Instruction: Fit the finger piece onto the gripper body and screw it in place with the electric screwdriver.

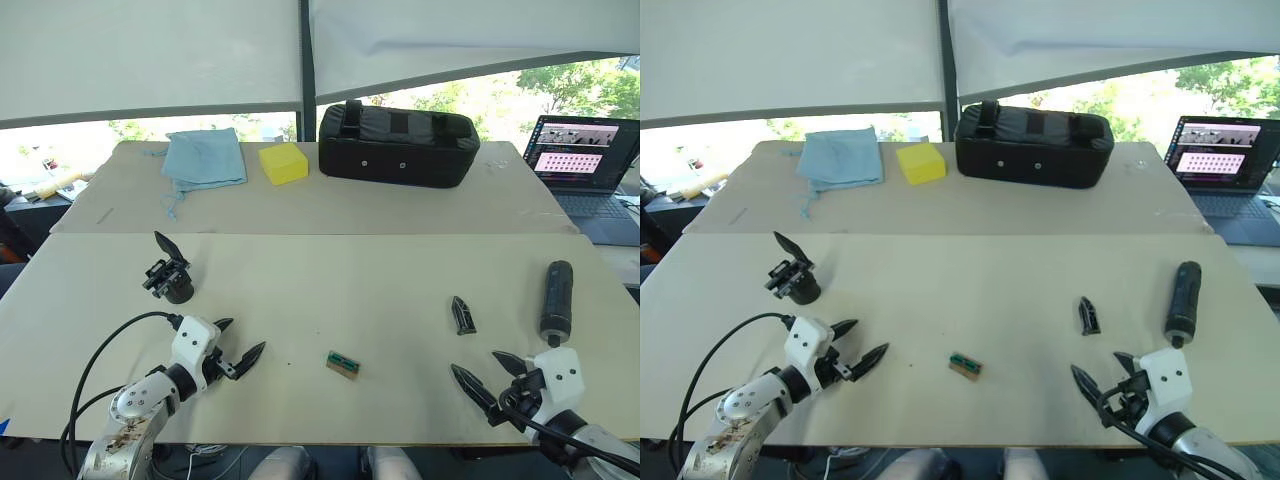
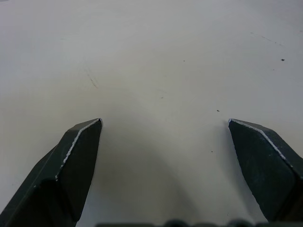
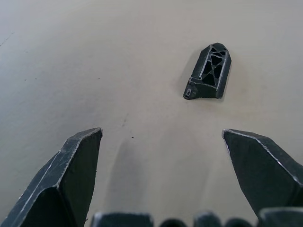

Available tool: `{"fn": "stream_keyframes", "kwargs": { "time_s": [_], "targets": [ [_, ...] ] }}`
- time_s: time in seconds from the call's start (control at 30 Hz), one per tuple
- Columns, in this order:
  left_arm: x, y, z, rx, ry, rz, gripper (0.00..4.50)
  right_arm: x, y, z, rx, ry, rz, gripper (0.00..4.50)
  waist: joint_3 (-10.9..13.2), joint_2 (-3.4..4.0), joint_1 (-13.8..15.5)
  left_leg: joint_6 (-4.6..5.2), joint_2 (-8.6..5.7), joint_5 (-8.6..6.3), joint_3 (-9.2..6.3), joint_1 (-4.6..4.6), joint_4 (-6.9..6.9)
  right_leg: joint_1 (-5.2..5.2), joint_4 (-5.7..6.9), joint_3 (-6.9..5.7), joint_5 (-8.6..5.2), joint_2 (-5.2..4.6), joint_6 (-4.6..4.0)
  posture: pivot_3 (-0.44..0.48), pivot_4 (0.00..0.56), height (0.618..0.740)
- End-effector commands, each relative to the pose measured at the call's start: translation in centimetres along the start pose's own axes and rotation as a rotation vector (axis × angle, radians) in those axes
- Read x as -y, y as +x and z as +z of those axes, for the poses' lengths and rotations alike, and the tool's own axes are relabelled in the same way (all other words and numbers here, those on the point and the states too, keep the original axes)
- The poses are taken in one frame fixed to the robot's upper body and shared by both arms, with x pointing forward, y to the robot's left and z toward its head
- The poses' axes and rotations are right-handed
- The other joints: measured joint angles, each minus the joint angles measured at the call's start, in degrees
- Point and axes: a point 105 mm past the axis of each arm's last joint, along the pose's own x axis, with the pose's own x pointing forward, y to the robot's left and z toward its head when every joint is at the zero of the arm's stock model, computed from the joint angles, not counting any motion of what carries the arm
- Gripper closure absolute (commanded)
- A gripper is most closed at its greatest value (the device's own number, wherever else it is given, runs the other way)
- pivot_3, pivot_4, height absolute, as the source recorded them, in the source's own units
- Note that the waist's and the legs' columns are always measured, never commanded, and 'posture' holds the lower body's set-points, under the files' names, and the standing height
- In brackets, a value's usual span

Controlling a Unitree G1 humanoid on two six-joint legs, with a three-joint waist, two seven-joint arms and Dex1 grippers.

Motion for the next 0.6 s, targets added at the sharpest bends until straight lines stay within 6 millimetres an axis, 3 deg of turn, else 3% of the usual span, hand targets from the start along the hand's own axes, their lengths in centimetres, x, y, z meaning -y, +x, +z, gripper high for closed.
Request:
{"fn": "stream_keyframes", "kwargs": {
  "time_s": [0.03, 0.13, 0.3, 0.43, 0.6],
  "targets": [
    [-0.3, -0.5, 0.4, 0.014, -0.004, 0.02, 0.0, -0.6, 0.5, 2.3, 0.065, -0.078, 0.073, 0.02, 0.0, 0.0, 0.0, 0.0, 0.0, 0.0, 0.0, 0.0, 0.0, 0.0, 0.0, 0.0, 0.0, 0.0, 0.0, 0.0, 0.15, 0.74],
    [-1.5, -2.2, 0.3, 0.033, -0.092, 0.095, 0.0, -2.0, 1.9, 6.1, 0.123, -0.129, 0.282, 0.02, 0.06, 0.03, -1.58, 0.03, 0.0, -0.01, 0.19, 0.01, 0.02, -0.02, 0.02, -0.01, 0.04, -0.03, 0.02, 0.0, 0.15, 0.74],
    [-3.9, -5.0, -0.6, 0.009, -0.111, 0.231, 0.0, -5.4, 2.4, 10.3, 0.163, -0.153, 0.607, 0.02, 0.18, -0.16, -1.51, 0.04, 0.29, -0.03, 0.18, 0.02, -0.02, -0.06, -0.03, -0.21, 0.03, 0.03, 0.0, 0.0, 0.15, 0.74],
    [-6.8, -7.3, -1.1, -0.007, -0.105, 0.34, 0.0, -7.5, 2.8, 11.6, 0.155, -0.204, 0.77, 0.02, 0.21, -0.22, -0.92, -0.06, 0.48, -0.16, 0.16, -0.02, -0.01, -0.11, -0.05, -0.42, 0.02, 0.09, -0.17, 0.0, 0.15, 0.74],
    [-10.3, -8.4, -1.1, -0.014, -0.071, 0.423, 0.0, -8.5, 3.6, 12.4, 0.172, -0.237, 0.837, 0.02, 0.24, -0.28, 0.15, 0.01, 0.42, -0.27, 0.18, -0.06, 0.07, -0.11, -0.13, -0.44, 0.18, 0.05, -0.45, 0.0, 0.15, 0.74]
  ]
}}
